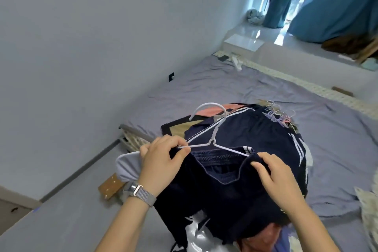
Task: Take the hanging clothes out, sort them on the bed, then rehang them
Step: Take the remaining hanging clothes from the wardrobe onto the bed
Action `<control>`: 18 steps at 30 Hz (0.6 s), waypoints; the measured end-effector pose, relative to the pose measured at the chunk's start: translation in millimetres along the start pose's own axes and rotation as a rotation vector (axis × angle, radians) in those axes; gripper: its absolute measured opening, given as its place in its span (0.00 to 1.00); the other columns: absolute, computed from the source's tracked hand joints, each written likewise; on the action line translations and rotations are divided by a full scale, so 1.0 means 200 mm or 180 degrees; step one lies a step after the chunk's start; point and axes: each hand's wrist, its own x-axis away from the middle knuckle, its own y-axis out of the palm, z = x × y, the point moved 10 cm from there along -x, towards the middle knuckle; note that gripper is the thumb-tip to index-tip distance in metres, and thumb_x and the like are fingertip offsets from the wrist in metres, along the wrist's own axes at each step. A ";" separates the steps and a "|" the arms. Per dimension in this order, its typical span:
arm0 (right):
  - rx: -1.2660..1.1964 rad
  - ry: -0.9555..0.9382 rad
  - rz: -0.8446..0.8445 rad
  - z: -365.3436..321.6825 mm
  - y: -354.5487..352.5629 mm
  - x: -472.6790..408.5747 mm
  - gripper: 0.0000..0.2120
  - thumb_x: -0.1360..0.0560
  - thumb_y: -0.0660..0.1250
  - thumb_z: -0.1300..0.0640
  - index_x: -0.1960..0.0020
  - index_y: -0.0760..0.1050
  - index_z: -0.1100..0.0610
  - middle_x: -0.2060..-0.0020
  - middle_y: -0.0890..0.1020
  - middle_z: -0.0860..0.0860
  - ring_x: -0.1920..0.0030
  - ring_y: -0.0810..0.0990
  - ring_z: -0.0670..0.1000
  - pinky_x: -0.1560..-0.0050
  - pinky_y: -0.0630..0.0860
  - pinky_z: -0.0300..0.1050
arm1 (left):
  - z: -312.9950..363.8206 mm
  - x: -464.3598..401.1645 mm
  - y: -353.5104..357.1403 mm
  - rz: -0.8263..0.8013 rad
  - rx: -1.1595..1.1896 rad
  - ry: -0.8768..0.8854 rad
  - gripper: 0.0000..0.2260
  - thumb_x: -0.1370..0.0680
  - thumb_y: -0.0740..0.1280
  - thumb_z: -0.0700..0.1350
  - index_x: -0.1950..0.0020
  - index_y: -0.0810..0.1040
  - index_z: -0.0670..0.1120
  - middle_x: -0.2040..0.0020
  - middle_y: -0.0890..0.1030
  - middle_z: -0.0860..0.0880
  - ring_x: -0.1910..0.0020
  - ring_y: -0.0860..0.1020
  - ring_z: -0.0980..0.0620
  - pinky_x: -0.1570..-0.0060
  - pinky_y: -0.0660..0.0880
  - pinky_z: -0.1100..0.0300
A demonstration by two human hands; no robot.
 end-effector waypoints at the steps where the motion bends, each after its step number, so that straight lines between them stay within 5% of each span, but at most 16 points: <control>1: 0.0010 0.0080 0.0073 0.04 -0.03 -0.03 0.04 0.23 0.64 0.53 0.51 0.74 0.44 0.63 0.76 0.45 0.59 0.75 0.45 0.59 0.70 0.45 | 0.03 -0.10 0.07 -0.0155 0.0066 0.0112 0.11 0.30 0.55 0.65 0.61 0.72 0.62 0.58 0.76 0.64 0.52 0.70 0.66 0.51 0.52 0.61; 4: 0.0000 0.0397 0.0216 0.17 -0.12 -0.11 0.04 0.23 0.61 0.46 0.54 0.69 0.36 0.62 0.77 0.45 0.59 0.76 0.44 0.60 0.69 0.41 | 0.12 -0.37 0.26 -0.0587 0.0272 0.0380 0.06 0.26 0.62 0.60 0.60 0.74 0.61 0.57 0.77 0.65 0.50 0.71 0.66 0.48 0.55 0.58; 10: 0.0122 0.0756 0.0543 0.28 -0.56 -0.48 0.07 0.23 0.66 0.50 0.56 0.77 0.53 0.65 0.81 0.47 0.62 0.78 0.49 0.61 0.69 0.36 | 0.54 -0.91 0.40 -0.0773 0.0562 0.0874 0.07 0.24 0.64 0.56 0.62 0.72 0.63 0.56 0.78 0.63 0.48 0.73 0.63 0.50 0.56 0.56; 13: 0.0037 0.0810 0.0506 0.37 -0.79 -0.79 0.09 0.22 0.64 0.51 0.53 0.79 0.55 0.61 0.83 0.53 0.59 0.80 0.52 0.54 0.74 0.51 | 0.76 -1.23 0.42 -0.0411 0.0609 0.1128 0.03 0.24 0.64 0.56 0.51 0.74 0.63 0.48 0.77 0.60 0.43 0.72 0.58 0.47 0.58 0.56; 15: -0.0020 0.0904 0.0434 0.53 -0.85 -0.99 0.12 0.21 0.63 0.50 0.53 0.78 0.58 0.59 0.83 0.56 0.57 0.80 0.57 0.51 0.75 0.55 | 0.83 -1.39 0.49 -0.0167 0.0398 0.1187 0.15 0.25 0.66 0.55 0.39 0.71 0.63 0.41 0.72 0.56 0.39 0.67 0.55 0.44 0.55 0.58; 18: 0.0012 0.1160 0.0241 0.88 -0.73 -1.25 0.12 0.20 0.61 0.53 0.59 0.75 0.57 0.63 0.80 0.54 0.59 0.77 0.56 0.56 0.73 0.45 | 0.74 -1.50 0.73 -0.0135 0.0139 0.1096 0.18 0.25 0.66 0.51 0.36 0.70 0.59 0.39 0.71 0.53 0.39 0.66 0.51 0.47 0.53 0.61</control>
